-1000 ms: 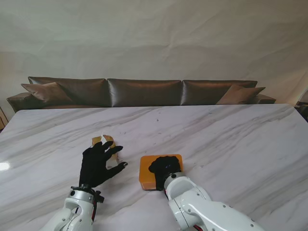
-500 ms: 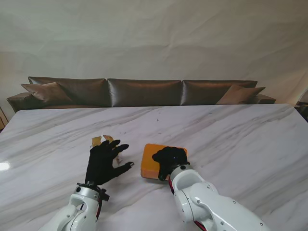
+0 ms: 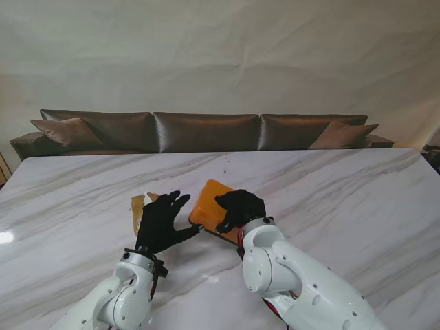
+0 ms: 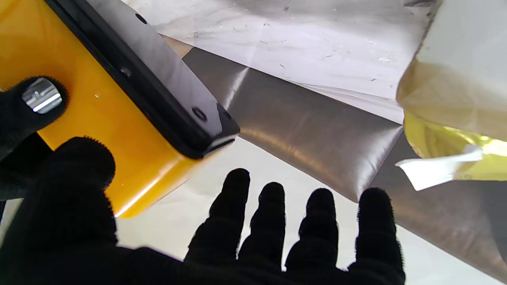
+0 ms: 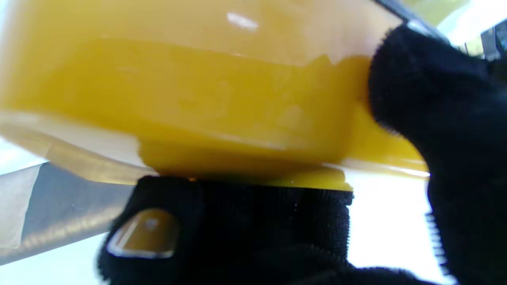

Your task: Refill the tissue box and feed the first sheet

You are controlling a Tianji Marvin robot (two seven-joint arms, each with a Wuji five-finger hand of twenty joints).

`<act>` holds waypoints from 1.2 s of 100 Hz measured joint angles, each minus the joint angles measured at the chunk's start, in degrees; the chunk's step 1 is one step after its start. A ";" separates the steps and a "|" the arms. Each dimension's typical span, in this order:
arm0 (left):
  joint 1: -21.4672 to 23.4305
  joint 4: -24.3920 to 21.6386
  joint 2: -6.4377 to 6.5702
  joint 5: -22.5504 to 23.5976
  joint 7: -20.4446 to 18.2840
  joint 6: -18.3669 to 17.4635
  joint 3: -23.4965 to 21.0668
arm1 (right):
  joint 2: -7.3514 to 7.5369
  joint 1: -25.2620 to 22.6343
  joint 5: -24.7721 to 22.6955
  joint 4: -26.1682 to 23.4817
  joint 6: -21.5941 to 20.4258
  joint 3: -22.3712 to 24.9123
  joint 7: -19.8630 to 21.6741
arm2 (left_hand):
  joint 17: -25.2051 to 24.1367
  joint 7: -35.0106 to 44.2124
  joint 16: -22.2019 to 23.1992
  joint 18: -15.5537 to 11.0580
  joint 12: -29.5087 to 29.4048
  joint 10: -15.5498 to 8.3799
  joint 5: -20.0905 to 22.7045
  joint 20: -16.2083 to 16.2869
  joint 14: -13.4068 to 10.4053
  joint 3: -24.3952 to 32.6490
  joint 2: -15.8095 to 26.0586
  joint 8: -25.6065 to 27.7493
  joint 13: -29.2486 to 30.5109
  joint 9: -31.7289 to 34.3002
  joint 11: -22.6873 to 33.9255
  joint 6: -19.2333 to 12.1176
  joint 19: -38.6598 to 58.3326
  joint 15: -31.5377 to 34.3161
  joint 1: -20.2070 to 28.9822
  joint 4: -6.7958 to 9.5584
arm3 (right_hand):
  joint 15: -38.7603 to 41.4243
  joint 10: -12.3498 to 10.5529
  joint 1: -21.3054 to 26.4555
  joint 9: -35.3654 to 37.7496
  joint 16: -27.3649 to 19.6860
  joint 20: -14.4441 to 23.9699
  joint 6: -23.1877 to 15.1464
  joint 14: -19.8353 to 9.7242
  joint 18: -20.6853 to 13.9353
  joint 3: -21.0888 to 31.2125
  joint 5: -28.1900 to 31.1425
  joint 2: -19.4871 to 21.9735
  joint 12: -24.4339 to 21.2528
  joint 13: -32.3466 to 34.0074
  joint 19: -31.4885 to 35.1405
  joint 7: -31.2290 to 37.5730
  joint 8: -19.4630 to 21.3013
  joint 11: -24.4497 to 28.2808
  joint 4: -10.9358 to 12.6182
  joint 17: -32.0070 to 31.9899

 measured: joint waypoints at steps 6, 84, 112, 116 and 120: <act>-0.76 0.22 -0.22 -1.47 -0.63 0.46 0.36 | -0.65 -0.35 1.89 0.05 -0.15 0.86 -0.99 | 0.00 -0.84 0.34 0.01 -0.50 0.59 -0.02 0.00 0.59 -0.10 0.00 -0.71 0.01 -0.58 -0.42 0.71 0.00 0.37 -0.49 -0.49 | 0.18 0.16 0.13 0.08 0.05 0.05 0.52 0.15 0.21 0.00 0.61 -0.62 0.01 0.00 0.15 0.18 0.32 0.06 0.95 0.00; -7.55 8.84 -2.60 -23.41 -4.03 -9.54 4.10 | -3.60 -11.94 17.20 -2.39 -11.88 8.33 -15.36 | -0.01 -3.74 -0.25 0.30 -1.45 2.72 -2.33 0.36 1.11 -8.47 -4.99 -2.78 0.01 -1.29 -1.85 2.29 0.00 0.37 -8.11 -3.86 | 0.64 4.58 4.13 0.71 1.29 1.09 10.55 3.81 4.07 2.27 1.12 -1.66 0.80 0.05 0.94 1.31 0.70 0.90 5.78 0.04; -11.24 16.12 -3.67 -34.49 -7.50 -19.12 6.87 | -3.88 -12.10 20.06 -1.56 -16.01 6.70 -17.20 | -0.01 -2.96 -0.27 0.66 -1.45 3.00 -3.12 1.15 1.12 -12.77 -10.09 -2.79 0.01 -1.29 -1.86 2.34 -0.05 0.33 -13.67 -3.87 | 1.09 4.84 5.03 0.71 2.80 1.38 11.18 3.91 4.06 2.99 1.11 -1.40 0.86 0.05 2.25 1.76 0.70 1.82 6.54 0.11; -11.55 16.66 -3.73 -35.87 -8.46 -20.18 7.22 | -3.98 -12.09 20.50 -1.34 -16.62 6.47 -17.48 | -0.01 -2.57 -0.27 0.66 -1.45 3.00 -3.64 1.29 1.12 -12.77 -10.68 -2.79 0.03 -1.30 -1.86 2.36 -0.05 0.33 -13.76 -3.87 | 1.13 4.85 5.33 0.71 2.81 1.39 11.18 3.91 4.06 2.99 1.11 -1.40 0.86 0.05 2.44 1.79 0.70 1.89 6.55 0.11; -11.84 17.21 -3.83 -36.92 -8.65 -21.20 7.66 | -4.09 -12.09 20.87 -1.14 -17.17 6.26 -17.77 | 0.03 -2.41 -0.27 0.67 -1.45 3.00 -4.21 1.75 1.13 -12.77 -11.29 -2.79 0.04 -1.30 -1.86 3.24 -0.06 0.33 -13.77 -3.87 | 1.13 4.85 5.63 0.71 2.81 1.39 11.18 3.91 4.07 2.99 1.11 -1.34 0.86 0.05 2.72 1.80 0.70 1.91 6.55 0.17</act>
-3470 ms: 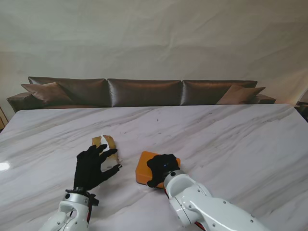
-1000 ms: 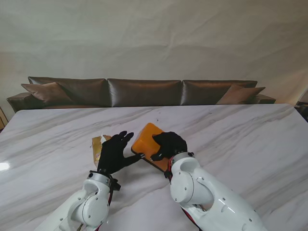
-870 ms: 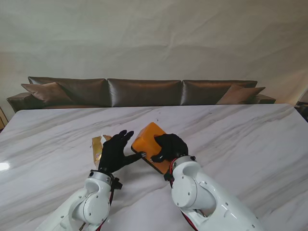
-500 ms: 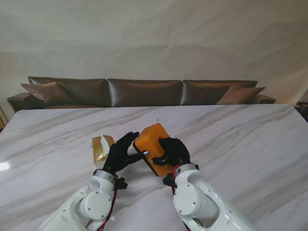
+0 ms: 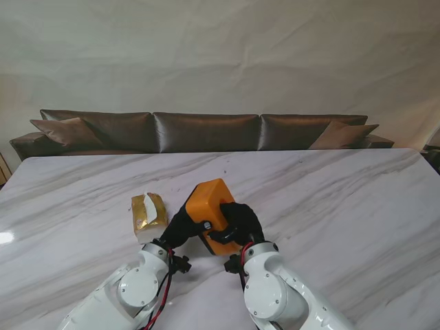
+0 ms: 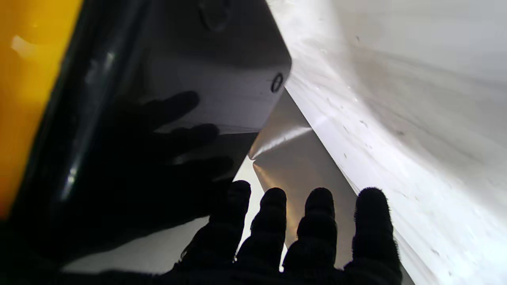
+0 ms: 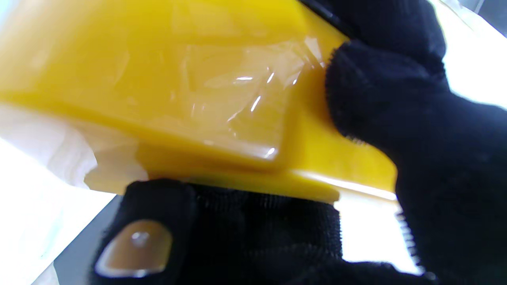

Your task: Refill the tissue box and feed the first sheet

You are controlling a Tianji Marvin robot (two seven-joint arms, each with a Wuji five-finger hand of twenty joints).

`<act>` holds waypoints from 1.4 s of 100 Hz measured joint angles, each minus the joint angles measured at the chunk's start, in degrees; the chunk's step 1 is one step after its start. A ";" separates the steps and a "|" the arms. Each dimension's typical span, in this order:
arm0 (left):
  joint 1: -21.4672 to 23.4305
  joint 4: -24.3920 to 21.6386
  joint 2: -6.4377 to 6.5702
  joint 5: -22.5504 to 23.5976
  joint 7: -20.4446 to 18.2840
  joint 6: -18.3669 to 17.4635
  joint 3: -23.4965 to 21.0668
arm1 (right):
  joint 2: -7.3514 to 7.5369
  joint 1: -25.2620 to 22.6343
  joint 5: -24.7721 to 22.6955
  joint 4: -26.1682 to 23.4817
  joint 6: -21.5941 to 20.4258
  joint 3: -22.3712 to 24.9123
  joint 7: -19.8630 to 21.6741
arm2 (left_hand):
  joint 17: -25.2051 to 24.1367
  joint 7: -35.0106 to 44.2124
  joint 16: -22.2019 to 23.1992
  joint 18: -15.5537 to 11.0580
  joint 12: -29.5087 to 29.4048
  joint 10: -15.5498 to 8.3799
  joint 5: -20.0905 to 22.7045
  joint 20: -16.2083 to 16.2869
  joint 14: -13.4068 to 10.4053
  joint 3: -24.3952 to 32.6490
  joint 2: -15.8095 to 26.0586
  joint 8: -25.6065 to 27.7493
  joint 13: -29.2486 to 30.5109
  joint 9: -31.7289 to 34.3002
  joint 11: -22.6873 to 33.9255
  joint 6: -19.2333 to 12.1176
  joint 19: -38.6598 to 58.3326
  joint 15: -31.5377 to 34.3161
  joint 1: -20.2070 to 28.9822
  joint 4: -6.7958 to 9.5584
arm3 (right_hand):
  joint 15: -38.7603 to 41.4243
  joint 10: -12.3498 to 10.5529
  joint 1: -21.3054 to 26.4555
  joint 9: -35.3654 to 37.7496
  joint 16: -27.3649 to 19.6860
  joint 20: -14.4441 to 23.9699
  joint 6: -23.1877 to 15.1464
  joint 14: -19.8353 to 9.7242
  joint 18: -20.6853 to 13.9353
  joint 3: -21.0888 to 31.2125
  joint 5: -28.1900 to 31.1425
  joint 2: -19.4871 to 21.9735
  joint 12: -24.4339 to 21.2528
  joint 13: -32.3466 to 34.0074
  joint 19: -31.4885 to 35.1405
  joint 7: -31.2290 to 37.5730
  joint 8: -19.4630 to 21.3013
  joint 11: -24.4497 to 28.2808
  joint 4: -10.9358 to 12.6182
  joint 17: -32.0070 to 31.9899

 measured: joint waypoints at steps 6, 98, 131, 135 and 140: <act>-0.36 0.74 -0.28 -2.20 -0.07 -1.11 0.61 | -0.17 0.00 0.43 0.15 -0.43 -0.31 -0.40 | 0.01 0.12 0.00 0.00 0.00 0.00 -1.28 0.40 0.00 0.00 -1.26 0.00 0.01 0.00 0.00 0.13 -0.02 0.00 0.00 0.00 | 0.00 0.00 0.40 0.00 0.00 0.00 0.04 0.00 0.00 0.02 0.00 0.15 0.00 0.00 0.14 0.02 0.00 0.01 0.00 0.30; -2.96 7.34 -1.79 -32.43 -15.52 -14.39 3.89 | -1.31 -0.70 2.26 -0.55 -2.80 -2.35 -0.99 | 14.60 30.54 28.59 -6.88 36.21 -3.29 -6.41 23.60 -1.58 14.38 -21.50 40.39 17.77 13.63 19.95 2.00 -0.82 13.79 3.34 0.80 | -1.74 -1.02 1.50 1.99 -3.27 0.02 -3.77 -0.49 -0.69 0.72 2.54 0.37 -0.87 1.90 4.06 0.45 0.00 -0.44 0.78 5.52; -2.66 7.00 -1.69 -34.68 -18.04 -14.54 3.54 | -1.67 -0.95 2.65 -1.31 -1.93 -2.26 -0.92 | 22.64 30.32 45.82 -7.25 43.98 -3.27 -5.43 30.47 -1.37 17.62 -23.23 47.85 20.97 13.83 19.94 1.98 -10.89 4.94 3.23 -0.78 | -0.72 -1.59 1.50 2.70 -3.02 0.07 -4.35 -0.96 -1.06 0.72 3.24 -0.44 -0.18 2.77 4.06 0.76 0.29 1.08 0.79 6.51; -2.74 7.12 -1.61 -34.73 -18.62 -14.55 3.48 | -1.67 -1.04 2.77 -1.46 -1.83 -2.21 -0.76 | 23.34 30.32 47.51 -7.25 44.15 -3.27 -5.42 31.30 -1.36 17.97 -23.31 48.27 21.75 13.83 19.94 1.98 -12.58 2.71 3.23 -0.78 | -0.70 -1.60 1.50 2.71 -3.02 0.08 -4.35 -0.97 -1.07 0.72 3.25 -0.44 -0.18 2.79 4.06 0.76 0.29 1.09 0.79 6.57; -2.87 7.24 -1.47 -34.72 -19.09 -14.56 3.48 | -1.66 -1.13 2.84 -1.62 -1.61 -2.10 -0.39 | 23.99 30.32 48.00 -7.25 45.05 -3.27 -5.41 32.22 -1.36 18.16 -23.36 48.69 21.77 13.83 19.93 2.01 -13.94 2.67 3.23 -0.78 | -0.70 -1.61 1.50 2.72 -3.02 0.09 -4.37 -0.97 -1.07 0.72 3.25 -0.44 -0.17 2.79 4.06 0.76 0.29 1.09 0.79 6.57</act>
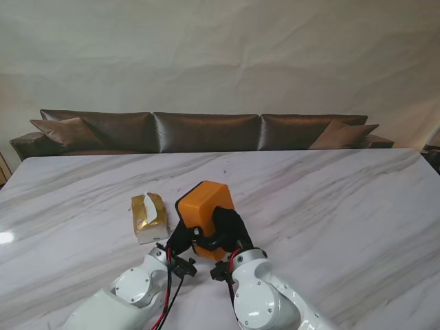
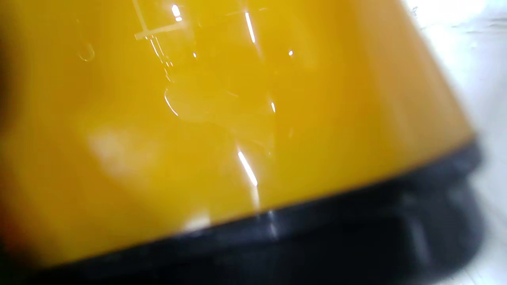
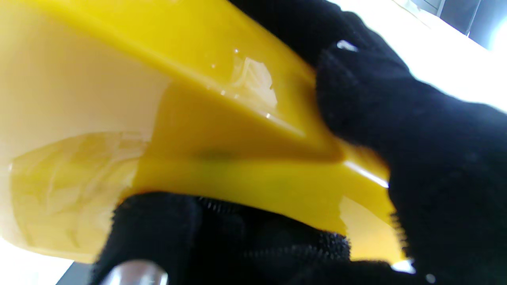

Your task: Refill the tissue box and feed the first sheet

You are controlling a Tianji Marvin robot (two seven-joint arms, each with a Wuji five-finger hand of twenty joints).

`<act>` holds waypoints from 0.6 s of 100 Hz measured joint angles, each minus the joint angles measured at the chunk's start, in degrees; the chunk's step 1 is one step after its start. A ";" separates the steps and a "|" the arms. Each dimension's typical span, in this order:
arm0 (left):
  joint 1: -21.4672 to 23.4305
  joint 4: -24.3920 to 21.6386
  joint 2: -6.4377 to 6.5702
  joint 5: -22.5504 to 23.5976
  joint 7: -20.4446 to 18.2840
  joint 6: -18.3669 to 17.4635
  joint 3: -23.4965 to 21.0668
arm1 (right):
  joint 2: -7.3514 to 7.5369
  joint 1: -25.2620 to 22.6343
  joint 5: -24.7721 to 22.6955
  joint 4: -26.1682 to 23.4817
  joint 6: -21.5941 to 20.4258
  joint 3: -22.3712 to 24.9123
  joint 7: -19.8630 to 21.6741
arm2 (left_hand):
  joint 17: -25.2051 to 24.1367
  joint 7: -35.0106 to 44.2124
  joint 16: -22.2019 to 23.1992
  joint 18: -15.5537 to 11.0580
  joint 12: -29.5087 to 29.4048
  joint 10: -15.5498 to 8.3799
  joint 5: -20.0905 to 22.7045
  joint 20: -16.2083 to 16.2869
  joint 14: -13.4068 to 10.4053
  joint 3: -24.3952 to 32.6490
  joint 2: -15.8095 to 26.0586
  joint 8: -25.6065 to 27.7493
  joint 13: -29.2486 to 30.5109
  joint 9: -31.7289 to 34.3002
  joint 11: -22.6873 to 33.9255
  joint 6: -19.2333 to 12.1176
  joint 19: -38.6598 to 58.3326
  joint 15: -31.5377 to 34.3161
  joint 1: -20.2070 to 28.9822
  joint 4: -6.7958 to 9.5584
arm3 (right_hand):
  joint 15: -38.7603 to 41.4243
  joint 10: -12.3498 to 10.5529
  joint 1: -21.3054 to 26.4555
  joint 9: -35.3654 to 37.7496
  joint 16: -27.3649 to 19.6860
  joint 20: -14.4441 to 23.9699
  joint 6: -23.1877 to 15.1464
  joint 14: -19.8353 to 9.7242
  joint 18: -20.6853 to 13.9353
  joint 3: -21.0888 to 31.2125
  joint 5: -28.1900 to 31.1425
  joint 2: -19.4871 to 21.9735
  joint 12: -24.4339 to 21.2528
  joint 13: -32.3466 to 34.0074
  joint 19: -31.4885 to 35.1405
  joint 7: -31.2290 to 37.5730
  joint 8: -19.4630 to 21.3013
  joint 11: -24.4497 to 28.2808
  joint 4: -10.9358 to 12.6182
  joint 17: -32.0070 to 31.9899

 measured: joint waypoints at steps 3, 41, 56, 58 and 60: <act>-0.05 0.06 0.06 0.03 -0.16 -0.02 0.00 | 0.00 -0.03 0.00 -0.10 0.16 0.06 0.23 | 0.46 0.00 0.36 0.00 0.36 0.00 0.00 0.72 0.00 0.66 -0.44 0.64 0.01 0.00 0.00 0.01 -1.20 0.00 0.00 0.00 | 0.00 0.00 0.00 0.00 0.00 0.01 -0.05 0.00 0.00 0.00 0.00 0.00 0.01 0.00 0.00 0.00 0.00 0.00 0.00 0.00; 1.93 -2.09 -0.69 3.75 5.59 0.36 -1.16 | -0.51 -0.16 -2.77 -0.61 2.87 0.31 0.20 | 3.25 -2.28 2.50 -0.15 3.54 0.12 2.94 1.67 0.44 2.15 -1.87 3.49 4.32 2.75 -2.81 0.24 -4.14 -5.07 0.00 1.87 | 2.44 -0.61 -0.05 0.30 0.69 0.15 -1.32 -0.64 -0.55 -0.17 0.82 -0.15 1.56 0.02 -0.12 1.31 2.08 2.13 -0.04 -0.06; 3.08 -3.29 -1.10 5.13 7.69 0.77 -2.08 | -1.08 -0.16 -3.52 -0.66 4.33 0.25 -0.64 | 3.42 -2.31 3.24 -0.48 5.01 0.61 3.30 -0.14 1.17 3.26 -2.14 3.50 4.35 3.35 -3.76 0.76 -4.14 -5.07 0.18 2.75 | 3.42 -0.65 -0.10 0.85 1.53 0.24 -1.47 -0.72 -0.60 -1.01 2.07 -0.40 2.26 0.04 -0.24 1.87 2.57 2.69 -0.78 -0.28; 3.22 -3.48 -1.11 5.31 7.95 0.84 -2.18 | -1.14 -0.15 -3.71 -0.65 4.48 0.21 -0.76 | 3.48 -2.32 3.32 -0.49 5.06 0.64 3.32 -0.23 1.21 3.27 -2.14 3.50 4.35 3.36 -3.77 0.77 -4.14 -5.07 0.20 2.75 | 3.56 -0.65 -0.11 0.85 1.58 0.26 -1.47 -0.73 -0.61 -1.28 2.10 -0.41 2.27 0.04 -0.26 1.89 2.56 2.77 -0.80 -0.29; 3.34 -3.65 -1.12 5.46 8.18 0.91 -2.27 | -1.19 -0.13 -3.90 -0.65 4.64 0.17 -0.86 | 3.57 -2.32 3.33 -0.49 5.14 0.65 3.32 -0.32 1.22 3.35 -2.14 3.51 4.35 3.36 -3.77 0.79 -4.14 -5.07 0.23 2.75 | 3.76 -0.65 -0.13 0.86 1.59 0.29 -1.48 -0.73 -0.62 -1.40 2.13 -0.51 2.31 0.04 -0.29 1.91 2.57 2.85 -0.82 -0.30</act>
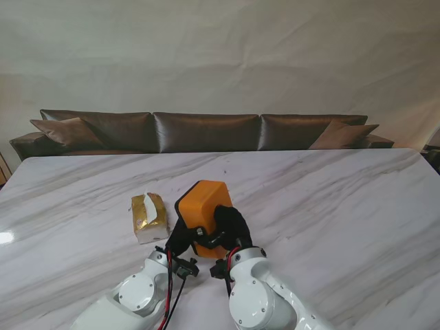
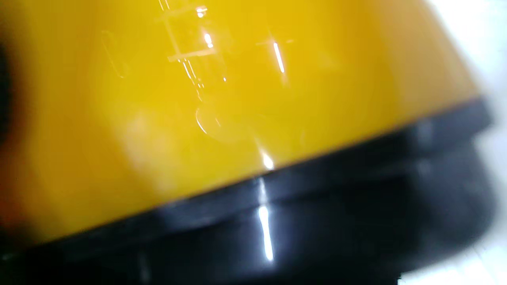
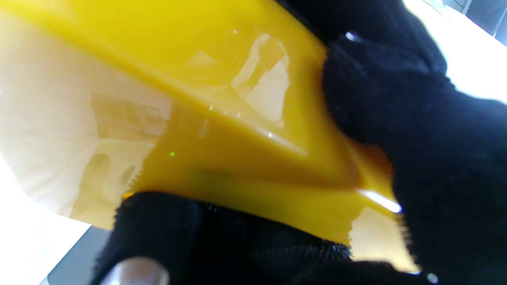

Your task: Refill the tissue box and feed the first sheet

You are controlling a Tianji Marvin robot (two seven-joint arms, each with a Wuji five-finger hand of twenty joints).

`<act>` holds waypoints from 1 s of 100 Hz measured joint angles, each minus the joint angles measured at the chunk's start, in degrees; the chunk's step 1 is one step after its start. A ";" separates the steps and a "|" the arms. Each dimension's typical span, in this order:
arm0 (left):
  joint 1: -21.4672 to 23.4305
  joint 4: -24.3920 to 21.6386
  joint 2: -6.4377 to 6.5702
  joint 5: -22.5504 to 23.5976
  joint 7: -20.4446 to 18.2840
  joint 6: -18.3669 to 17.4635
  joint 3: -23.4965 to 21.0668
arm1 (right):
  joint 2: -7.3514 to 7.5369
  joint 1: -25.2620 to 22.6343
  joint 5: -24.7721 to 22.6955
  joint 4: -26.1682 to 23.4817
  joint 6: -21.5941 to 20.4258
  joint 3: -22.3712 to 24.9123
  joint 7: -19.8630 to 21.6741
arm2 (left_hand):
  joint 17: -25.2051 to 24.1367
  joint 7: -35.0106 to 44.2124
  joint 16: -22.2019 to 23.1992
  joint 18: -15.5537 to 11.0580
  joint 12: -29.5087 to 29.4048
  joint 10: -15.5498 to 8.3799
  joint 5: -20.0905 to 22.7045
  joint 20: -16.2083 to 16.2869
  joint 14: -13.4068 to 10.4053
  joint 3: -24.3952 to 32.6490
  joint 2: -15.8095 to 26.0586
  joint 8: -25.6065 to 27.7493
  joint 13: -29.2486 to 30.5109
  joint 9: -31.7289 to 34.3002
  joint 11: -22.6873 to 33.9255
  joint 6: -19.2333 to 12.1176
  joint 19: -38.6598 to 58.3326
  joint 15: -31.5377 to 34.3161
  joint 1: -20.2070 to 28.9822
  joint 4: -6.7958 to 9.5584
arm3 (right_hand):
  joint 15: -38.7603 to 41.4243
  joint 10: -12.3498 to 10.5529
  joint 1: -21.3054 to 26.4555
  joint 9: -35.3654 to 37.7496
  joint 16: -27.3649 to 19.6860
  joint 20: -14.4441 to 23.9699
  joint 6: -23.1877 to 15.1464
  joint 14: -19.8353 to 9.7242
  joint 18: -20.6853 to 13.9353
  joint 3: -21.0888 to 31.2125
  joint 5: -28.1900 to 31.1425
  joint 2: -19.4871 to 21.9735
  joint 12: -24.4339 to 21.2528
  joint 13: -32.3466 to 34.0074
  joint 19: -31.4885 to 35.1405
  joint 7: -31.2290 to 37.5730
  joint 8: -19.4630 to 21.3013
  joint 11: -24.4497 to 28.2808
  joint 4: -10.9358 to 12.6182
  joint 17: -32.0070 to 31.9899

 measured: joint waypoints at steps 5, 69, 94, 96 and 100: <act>0.25 -0.33 -0.01 0.29 0.50 0.08 -0.17 | -0.10 0.10 -0.51 0.05 0.38 -0.11 -0.19 | 0.08 -0.01 0.00 -0.01 0.25 0.03 0.00 -0.29 0.02 0.02 0.00 0.02 0.00 0.00 -0.02 0.05 0.00 0.00 0.24 0.00 | 0.12 0.00 -0.07 0.02 0.54 0.42 0.00 -0.01 0.00 -0.42 0.02 -0.15 0.48 0.00 -0.08 0.03 0.00 0.04 -0.04 -0.01; 2.05 -1.45 -1.10 -1.05 3.62 -0.69 -1.39 | -0.77 0.84 -5.24 0.71 3.61 -0.40 -2.57 | 0.31 -1.49 0.55 -0.03 0.92 1.41 1.35 -1.26 1.60 0.21 -0.93 0.59 0.00 0.55 -2.38 0.88 -3.82 -3.27 7.89 0.00 | 1.68 -0.15 -0.26 0.03 2.71 0.66 0.89 -0.67 -1.01 -5.84 -0.26 -2.04 1.81 -0.07 -0.84 1.92 -0.25 1.52 -1.05 -0.03; 2.18 -1.12 -1.49 -0.78 4.48 -1.08 -1.30 | -0.98 0.93 -8.04 1.64 4.61 -0.66 -3.84 | 0.50 -1.55 0.56 -0.02 1.00 1.48 1.39 -1.60 1.65 0.24 -1.41 0.59 0.00 0.56 -2.82 0.90 -4.70 -3.90 9.29 0.00 | 1.57 -0.15 -2.09 0.03 2.68 1.17 0.91 -0.67 -0.35 -7.82 -0.26 -2.16 1.81 -0.41 -1.23 1.94 -0.27 1.52 -1.28 -2.66; 2.20 -1.12 -1.49 -0.78 4.51 -1.08 -1.30 | -0.97 0.95 -8.10 1.67 4.67 -0.68 -3.84 | 0.54 -1.55 0.55 -0.02 1.00 1.48 1.39 -1.76 1.65 0.24 -1.41 0.59 0.00 0.56 -2.82 0.90 -4.71 -3.91 9.37 0.00 | 1.57 -0.15 -2.11 0.03 2.68 1.18 0.91 -0.67 -0.32 -7.89 -0.26 -2.16 1.81 -0.41 -1.24 1.95 -0.27 1.53 -1.28 -2.69; 2.24 -1.08 -1.51 -0.78 4.56 -1.14 -1.30 | -0.97 0.99 -8.20 1.73 4.79 -0.73 -3.85 | 0.73 -1.55 0.55 -0.02 1.00 1.48 1.39 -1.80 1.65 0.24 -1.41 0.59 0.00 0.56 -2.83 0.91 -5.18 -3.94 9.47 0.00 | 1.57 -0.15 -2.16 0.03 2.68 1.19 0.91 -0.67 -0.28 -7.96 -0.26 -2.16 1.81 -0.41 -1.26 1.97 -0.28 1.56 -1.28 -2.83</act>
